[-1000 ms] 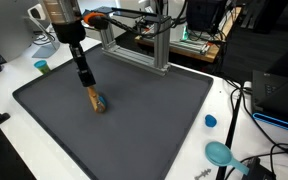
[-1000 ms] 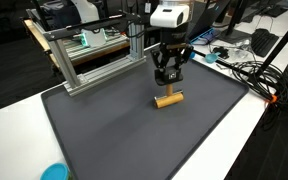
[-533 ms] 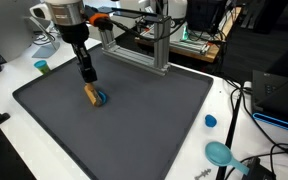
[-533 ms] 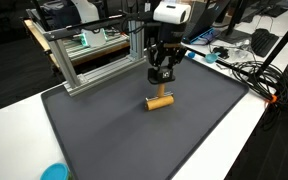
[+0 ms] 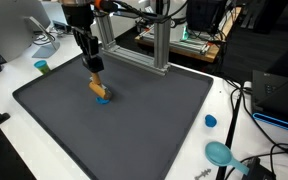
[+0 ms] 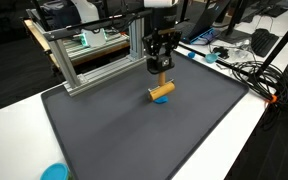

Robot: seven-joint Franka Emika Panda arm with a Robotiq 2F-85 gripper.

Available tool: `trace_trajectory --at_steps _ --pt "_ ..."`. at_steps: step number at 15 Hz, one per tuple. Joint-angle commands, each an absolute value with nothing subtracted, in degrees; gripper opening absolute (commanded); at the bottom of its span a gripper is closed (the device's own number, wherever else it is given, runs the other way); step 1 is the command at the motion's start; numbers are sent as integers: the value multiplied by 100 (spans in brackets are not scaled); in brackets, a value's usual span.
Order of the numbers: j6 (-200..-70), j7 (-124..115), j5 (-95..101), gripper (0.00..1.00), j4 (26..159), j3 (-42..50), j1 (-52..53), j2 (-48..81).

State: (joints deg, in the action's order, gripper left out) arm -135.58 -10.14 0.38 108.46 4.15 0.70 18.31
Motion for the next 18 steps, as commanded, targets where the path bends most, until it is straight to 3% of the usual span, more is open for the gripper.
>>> trace_trajectory --at_steps 1,9,17,18 --pt "-14094 -240 -268 23 11523 200 -135 1158" --pt "-13207 790 1495 23 11621 195 95 635" --pt "-12240 3441 921 23 10704 -33 -121 1297" --pt "-12634 2790 1255 48 11147 22 -39 972"
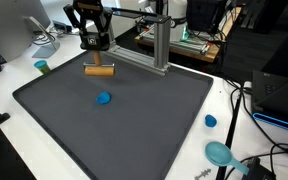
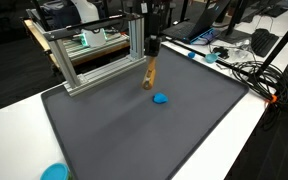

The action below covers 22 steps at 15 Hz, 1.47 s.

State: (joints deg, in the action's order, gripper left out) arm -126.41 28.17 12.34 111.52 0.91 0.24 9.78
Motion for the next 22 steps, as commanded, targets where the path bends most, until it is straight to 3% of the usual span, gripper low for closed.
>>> trace_trajectory --at_steps 1,3,4,8,16,17,20,21,22 --pt "-12503 3034 1141 48 11049 -3 -75 1084" --pt "-12455 3210 1074 48 10914 -22 -106 1260" --pt "-12607 3207 1094 23 10999 -25 -114 1264" --pt "-13235 3918 1869 23 11284 7 -116 1031" --pt "-13005 6359 1733 23 10594 -119 -199 1059" --pt "-13165 5746 1855 48 10836 -28 -131 1082" --pt "-13131 6121 1833 48 10692 -56 -124 1085" --pt "-12967 6329 1870 23 10577 -99 -90 1173" --pt "-12714 6450 1985 23 10457 -126 -34 1262"
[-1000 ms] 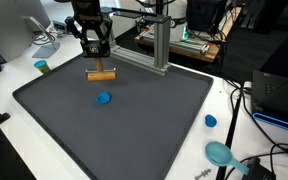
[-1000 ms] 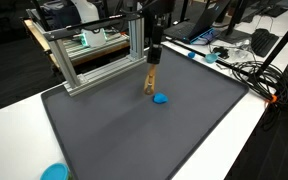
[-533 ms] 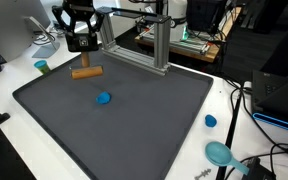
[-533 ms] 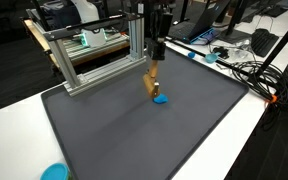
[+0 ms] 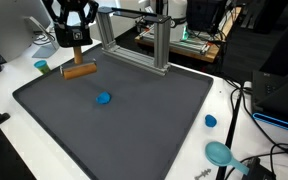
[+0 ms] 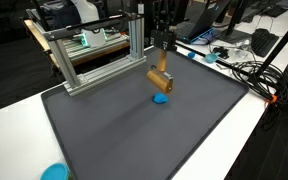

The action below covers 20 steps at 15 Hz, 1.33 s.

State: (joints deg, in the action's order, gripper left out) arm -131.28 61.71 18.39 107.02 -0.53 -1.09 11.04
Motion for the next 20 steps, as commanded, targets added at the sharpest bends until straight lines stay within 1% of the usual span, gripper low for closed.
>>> trace_trajectory --at_steps 1,4,6,8,9,10,11,12,16,20 --pt "-12458 6458 2096 23 10317 -141 31 1382" --pt "-12150 6576 2069 23 10049 -232 120 1680" --pt "-12533 7478 1373 23 9967 -457 -72 1801" --pt "-12480 7581 1313 23 9661 -435 -65 2000" --pt "-12383 7241 1474 23 9624 -337 17 1991" --pt "-12527 7224 1490 48 9947 -367 49 1883" --pt "-12519 7219 1491 48 9857 -354 39 1933" --pt "-12517 7219 1491 23 9812 -344 28 1957" --pt "-12697 8090 994 23 9899 -544 -215 2058" --pt "-12817 8652 461 23 9991 -558 -424 2132"
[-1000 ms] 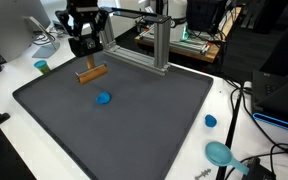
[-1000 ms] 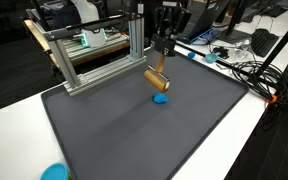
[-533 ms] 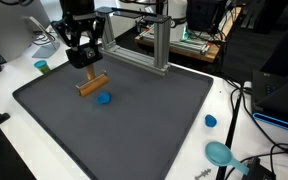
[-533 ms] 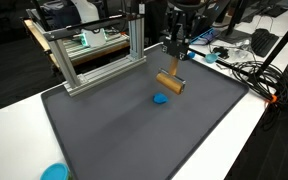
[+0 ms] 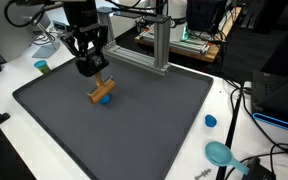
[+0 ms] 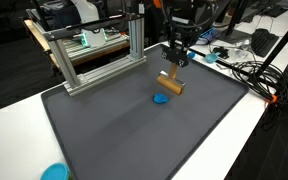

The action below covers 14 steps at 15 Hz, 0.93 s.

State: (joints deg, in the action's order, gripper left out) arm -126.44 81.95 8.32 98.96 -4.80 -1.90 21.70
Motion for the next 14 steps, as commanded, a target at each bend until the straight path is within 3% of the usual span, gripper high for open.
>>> trace_trajectory --at_steps 1,5,6,8,9,14 --pt "-12834 8732 362 23 9969 -543 -479 2157" --pt "-12731 8678 359 23 9888 -444 -486 2249" --pt "-12729 8691 352 48 9888 -429 -511 2253" --pt "-12729 8689 356 48 9889 -424 -502 2275" --pt "-12729 8685 357 23 9889 -428 -488 2288" --pt "-12936 8838 172 23 9998 -461 -639 2328"
